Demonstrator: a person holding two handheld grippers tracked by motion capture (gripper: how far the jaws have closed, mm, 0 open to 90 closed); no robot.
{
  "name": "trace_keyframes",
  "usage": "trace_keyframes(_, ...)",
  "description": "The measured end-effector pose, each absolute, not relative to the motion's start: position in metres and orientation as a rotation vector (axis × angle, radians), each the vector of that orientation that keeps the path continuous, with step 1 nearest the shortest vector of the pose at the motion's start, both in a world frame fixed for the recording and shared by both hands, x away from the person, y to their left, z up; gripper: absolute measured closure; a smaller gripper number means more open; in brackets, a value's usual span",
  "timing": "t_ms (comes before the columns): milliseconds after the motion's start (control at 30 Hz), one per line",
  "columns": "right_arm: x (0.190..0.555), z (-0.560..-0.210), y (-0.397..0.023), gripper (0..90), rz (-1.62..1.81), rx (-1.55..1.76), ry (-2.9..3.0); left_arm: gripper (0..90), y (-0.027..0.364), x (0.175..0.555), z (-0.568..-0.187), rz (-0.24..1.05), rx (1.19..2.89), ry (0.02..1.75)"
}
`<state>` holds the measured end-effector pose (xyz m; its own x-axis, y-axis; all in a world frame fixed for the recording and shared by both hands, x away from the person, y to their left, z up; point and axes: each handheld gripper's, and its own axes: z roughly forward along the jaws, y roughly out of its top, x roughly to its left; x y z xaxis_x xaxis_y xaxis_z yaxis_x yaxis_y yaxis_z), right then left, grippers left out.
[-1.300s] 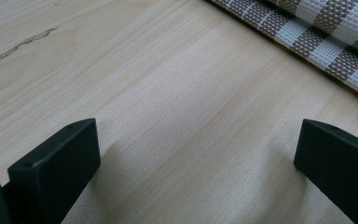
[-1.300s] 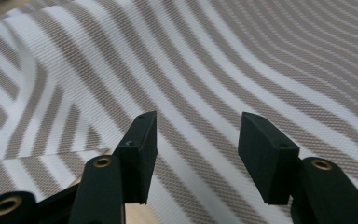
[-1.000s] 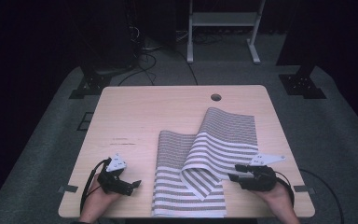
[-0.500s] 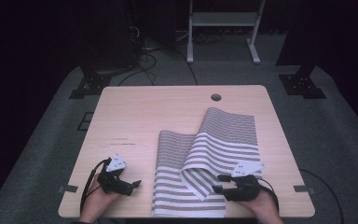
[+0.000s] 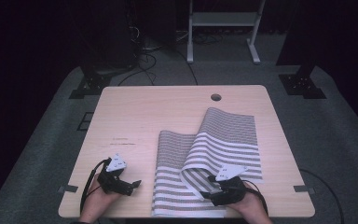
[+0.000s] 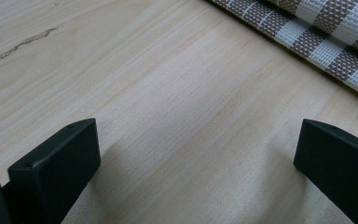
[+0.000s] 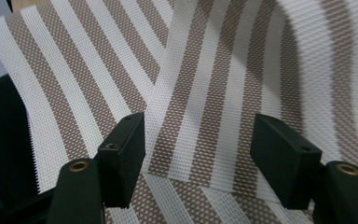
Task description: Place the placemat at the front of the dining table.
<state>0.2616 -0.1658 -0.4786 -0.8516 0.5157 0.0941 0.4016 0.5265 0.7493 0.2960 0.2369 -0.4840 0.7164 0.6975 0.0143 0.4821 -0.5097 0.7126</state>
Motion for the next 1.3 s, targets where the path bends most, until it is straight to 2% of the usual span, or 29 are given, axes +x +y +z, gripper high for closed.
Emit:
trace_keyframes(300,0.256,-0.481,-0.159,40.2,1.172,0.718,2.579,0.0,0.237,0.296,-0.484,0.391,2.209,0.892)
trace_keyframes(667,0.259,-0.475,-0.169,84.2,1.12,0.72,2.575,0.0,0.237,0.296,-0.484,0.392,2.21,0.891)
trace_keyframes(1300,0.27,-0.455,-0.228,86.2,1.132,0.911,2.5,0.0,0.237,0.296,-0.484,0.391,2.21,0.891)
